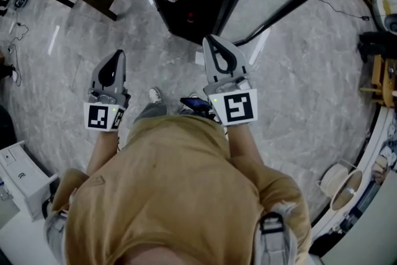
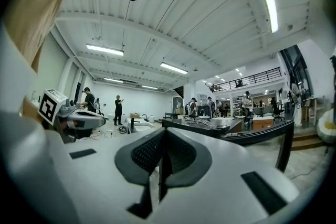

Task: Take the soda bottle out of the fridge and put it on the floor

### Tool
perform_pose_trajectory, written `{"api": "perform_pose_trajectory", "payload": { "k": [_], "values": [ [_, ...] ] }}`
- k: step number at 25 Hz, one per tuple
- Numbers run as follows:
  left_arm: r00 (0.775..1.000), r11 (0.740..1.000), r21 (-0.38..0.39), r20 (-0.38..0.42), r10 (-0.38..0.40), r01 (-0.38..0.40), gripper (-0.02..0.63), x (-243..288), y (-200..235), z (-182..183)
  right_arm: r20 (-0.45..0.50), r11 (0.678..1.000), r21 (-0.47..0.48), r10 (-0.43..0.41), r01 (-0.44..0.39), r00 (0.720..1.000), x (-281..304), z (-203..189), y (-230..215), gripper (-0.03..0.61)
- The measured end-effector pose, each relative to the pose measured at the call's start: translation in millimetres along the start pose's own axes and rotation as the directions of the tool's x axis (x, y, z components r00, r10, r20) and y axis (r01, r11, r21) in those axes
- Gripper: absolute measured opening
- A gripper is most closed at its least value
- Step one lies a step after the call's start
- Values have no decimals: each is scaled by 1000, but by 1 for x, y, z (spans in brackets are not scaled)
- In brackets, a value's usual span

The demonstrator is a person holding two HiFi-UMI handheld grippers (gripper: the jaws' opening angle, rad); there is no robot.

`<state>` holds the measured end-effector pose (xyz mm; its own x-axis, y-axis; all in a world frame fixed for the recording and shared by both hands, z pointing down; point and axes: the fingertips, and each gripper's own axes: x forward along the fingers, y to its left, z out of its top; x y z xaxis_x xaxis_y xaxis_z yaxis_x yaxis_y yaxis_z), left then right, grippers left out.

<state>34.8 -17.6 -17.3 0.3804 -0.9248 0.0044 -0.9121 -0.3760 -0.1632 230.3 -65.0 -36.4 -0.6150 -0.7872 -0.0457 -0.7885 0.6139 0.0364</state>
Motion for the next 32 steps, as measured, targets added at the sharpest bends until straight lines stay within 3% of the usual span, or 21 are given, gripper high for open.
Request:
{"api": "perform_pose_trajectory", "payload": {
  "k": [6, 13, 18, 25, 32],
  "values": [
    [999, 1000, 9, 26, -24, 24, 2, 21, 17, 1, -33, 999, -15, -40, 40, 999, 12, -7, -10, 2],
    [996, 995, -53, 24, -84, 85, 2, 47, 50, -25, -63, 994, -60, -98, 94, 993, 46, -12, -6, 2],
    [989, 987, -73, 49, -142, 146, 2, 63, 86, -27, -93, 987, -74, -147, 141, 985, 76, -8, 10, 2],
    [976, 970, -109, 18, -217, 218, 2, 81, 134, -60, -67, 973, -122, -206, 197, 976, 123, -5, 29, 2],
    [969, 966, -76, 35, -244, 246, 2, 107, 132, -63, -83, 967, -115, -236, 226, 968, 135, -28, 11, 2]
  ]
}}
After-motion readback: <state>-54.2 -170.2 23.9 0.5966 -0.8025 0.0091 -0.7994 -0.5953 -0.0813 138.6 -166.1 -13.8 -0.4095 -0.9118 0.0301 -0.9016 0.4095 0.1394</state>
